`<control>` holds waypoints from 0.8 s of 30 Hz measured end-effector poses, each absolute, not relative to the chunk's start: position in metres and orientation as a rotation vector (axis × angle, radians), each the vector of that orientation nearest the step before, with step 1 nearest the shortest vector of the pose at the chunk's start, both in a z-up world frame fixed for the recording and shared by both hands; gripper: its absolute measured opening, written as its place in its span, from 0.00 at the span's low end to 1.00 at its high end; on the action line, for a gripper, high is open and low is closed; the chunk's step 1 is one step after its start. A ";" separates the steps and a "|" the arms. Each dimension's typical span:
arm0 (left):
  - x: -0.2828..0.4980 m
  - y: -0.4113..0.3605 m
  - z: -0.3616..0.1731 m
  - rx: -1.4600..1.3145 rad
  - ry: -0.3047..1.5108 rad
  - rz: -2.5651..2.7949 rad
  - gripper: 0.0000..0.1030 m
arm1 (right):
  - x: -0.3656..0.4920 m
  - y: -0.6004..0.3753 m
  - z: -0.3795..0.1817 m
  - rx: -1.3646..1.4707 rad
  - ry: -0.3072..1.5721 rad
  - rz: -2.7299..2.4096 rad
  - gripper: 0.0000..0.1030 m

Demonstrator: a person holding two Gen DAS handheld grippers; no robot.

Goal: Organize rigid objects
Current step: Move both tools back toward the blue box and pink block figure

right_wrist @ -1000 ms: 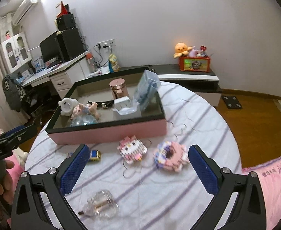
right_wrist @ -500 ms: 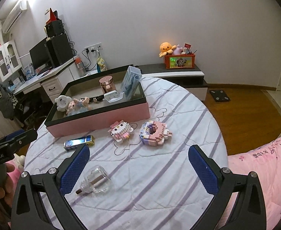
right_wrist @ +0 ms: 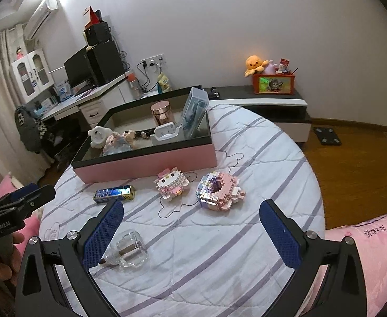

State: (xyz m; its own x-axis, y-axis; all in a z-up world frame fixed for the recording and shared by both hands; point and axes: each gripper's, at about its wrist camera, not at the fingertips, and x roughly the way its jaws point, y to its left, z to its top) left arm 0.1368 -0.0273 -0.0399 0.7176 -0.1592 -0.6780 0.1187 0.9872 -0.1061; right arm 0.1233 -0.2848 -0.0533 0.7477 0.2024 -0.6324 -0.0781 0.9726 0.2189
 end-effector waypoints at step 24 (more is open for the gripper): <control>0.167 -0.035 -0.069 -0.049 0.832 -0.203 1.00 | 0.157 -0.282 -0.076 0.145 0.795 0.053 1.00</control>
